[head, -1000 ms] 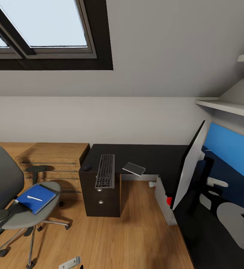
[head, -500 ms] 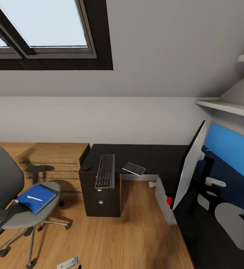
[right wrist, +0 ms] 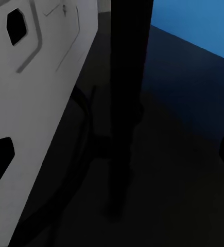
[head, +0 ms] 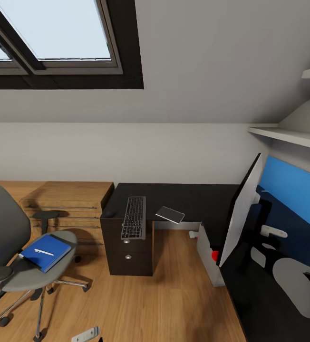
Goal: In the bedroom, organize the workspace by keeping the computer under the desk, ensuring the monitor is on the desk, placing the keyboard on the desk next to the monitor, placing the mouse on the desk next to the keyboard, moving the folder from the swivel chair onto the desk next to the mouse, stacking the notebook on top of the folder with the pen on top of the notebook, and positioning the swivel chair next to the desk.
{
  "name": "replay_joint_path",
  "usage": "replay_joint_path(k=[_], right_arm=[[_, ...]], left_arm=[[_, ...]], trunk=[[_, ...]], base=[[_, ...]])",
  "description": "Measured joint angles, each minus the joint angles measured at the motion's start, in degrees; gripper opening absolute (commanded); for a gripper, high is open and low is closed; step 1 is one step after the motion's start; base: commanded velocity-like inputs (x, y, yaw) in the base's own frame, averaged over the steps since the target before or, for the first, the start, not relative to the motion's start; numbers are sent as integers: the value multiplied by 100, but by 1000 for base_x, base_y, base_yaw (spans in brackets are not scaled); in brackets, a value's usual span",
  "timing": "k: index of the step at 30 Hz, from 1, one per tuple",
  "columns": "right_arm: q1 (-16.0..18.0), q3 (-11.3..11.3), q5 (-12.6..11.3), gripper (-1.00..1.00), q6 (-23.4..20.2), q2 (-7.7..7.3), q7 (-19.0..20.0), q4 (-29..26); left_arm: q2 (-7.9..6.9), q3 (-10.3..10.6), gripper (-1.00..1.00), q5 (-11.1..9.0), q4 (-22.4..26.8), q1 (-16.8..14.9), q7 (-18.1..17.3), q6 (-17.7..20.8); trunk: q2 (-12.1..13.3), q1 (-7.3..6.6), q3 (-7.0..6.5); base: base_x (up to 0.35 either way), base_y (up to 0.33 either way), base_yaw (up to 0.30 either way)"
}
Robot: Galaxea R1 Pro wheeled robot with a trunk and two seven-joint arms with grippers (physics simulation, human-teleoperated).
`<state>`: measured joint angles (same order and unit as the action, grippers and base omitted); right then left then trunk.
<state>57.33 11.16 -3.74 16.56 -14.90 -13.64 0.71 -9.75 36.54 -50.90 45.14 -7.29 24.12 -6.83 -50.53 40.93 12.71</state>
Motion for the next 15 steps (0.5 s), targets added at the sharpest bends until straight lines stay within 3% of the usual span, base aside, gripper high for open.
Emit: replay_joint_path(k=[15], right_arm=[[0, 0, -1, 100, 15, -19, -3, 0]], left_arm=[[1, 0, 100, 0, -8, 0, 7, 0]], trunk=[[0, 0, 0]], base=[[0, 0, 0]])
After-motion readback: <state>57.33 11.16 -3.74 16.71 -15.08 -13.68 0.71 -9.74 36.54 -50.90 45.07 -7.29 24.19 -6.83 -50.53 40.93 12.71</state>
